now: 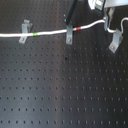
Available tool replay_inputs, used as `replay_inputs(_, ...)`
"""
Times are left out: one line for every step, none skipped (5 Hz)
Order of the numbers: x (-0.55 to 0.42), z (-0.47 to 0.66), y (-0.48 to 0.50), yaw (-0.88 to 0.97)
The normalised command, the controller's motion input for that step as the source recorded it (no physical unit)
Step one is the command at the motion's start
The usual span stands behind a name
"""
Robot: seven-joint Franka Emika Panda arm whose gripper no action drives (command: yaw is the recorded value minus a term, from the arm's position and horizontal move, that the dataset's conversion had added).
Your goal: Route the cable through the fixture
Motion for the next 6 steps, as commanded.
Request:
replay_inputs(0.017,-0.49,-0.051,0.3)
replay_inputs(0.117,-0.43,-0.146,0.31)
replay_inputs(0.268,-0.23,-0.233,0.28)
replay_inputs(0.373,-0.09,-0.22,0.3)
replay_inputs(0.596,-0.08,-0.253,0.3)
replay_inputs(0.563,-0.04,-0.328,0.31)
